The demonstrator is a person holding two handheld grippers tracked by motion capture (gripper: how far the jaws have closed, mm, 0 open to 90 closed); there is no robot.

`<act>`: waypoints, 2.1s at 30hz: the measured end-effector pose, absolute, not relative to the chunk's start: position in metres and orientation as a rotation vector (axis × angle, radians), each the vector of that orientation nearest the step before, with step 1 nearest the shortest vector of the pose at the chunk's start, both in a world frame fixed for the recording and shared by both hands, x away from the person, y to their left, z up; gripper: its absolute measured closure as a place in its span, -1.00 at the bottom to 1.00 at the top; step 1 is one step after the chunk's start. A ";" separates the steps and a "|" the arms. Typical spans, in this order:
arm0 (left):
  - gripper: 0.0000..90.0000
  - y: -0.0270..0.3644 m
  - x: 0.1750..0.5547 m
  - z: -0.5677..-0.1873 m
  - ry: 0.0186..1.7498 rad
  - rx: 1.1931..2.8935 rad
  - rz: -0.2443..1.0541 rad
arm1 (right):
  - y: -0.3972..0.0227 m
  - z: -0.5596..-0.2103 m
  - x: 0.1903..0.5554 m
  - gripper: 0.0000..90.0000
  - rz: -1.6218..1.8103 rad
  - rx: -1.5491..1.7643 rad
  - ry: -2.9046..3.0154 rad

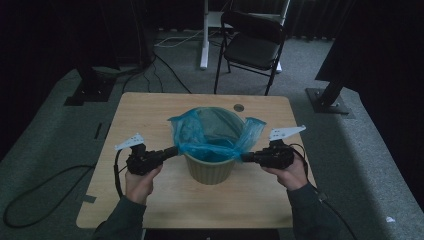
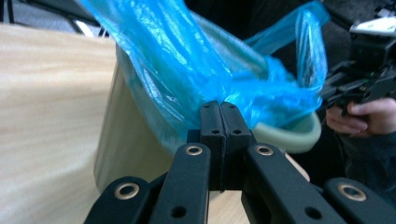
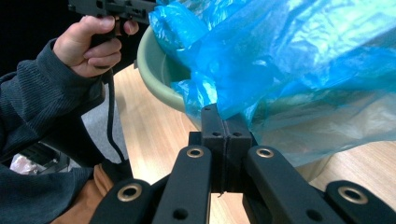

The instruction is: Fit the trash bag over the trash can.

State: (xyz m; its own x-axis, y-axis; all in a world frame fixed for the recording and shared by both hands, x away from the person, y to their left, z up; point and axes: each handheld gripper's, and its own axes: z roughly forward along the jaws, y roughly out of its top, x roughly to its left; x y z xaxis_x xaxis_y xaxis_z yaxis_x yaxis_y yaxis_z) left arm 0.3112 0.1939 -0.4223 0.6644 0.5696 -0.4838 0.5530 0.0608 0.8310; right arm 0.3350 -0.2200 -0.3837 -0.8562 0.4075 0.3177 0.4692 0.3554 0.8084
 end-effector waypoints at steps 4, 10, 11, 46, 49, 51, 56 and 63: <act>0.99 0.193 0.310 -0.429 0.960 1.592 -0.013 | -0.215 -0.387 0.333 1.00 -1.527 -0.790 -2.525; 0.99 0.182 0.308 -0.438 0.956 1.634 -0.051 | -0.209 -0.392 0.331 1.00 -1.490 -0.749 -2.535; 0.99 0.180 0.308 -0.439 0.955 1.644 -0.054 | -0.208 -0.393 0.331 1.00 -1.480 -0.744 -2.536; 0.44 0.214 0.312 -0.431 1.072 1.570 0.066 | -0.254 -0.395 0.340 0.49 -1.485 -0.965 -2.581; 0.38 0.217 0.312 -0.423 1.068 1.559 0.092 | -0.259 -0.387 0.337 0.43 -1.519 -0.966 -2.589; 0.34 0.218 0.313 -0.418 1.061 1.557 0.115 | -0.261 -0.381 0.336 0.39 -1.543 -0.968 -2.595; 0.27 0.216 0.319 -0.405 1.048 1.553 0.134 | -0.264 -0.368 0.336 0.32 -1.603 -0.971 -2.601; 0.24 0.202 0.329 -0.397 1.033 1.573 0.173 | -0.257 -0.353 0.344 0.40 -1.688 -0.980 -2.574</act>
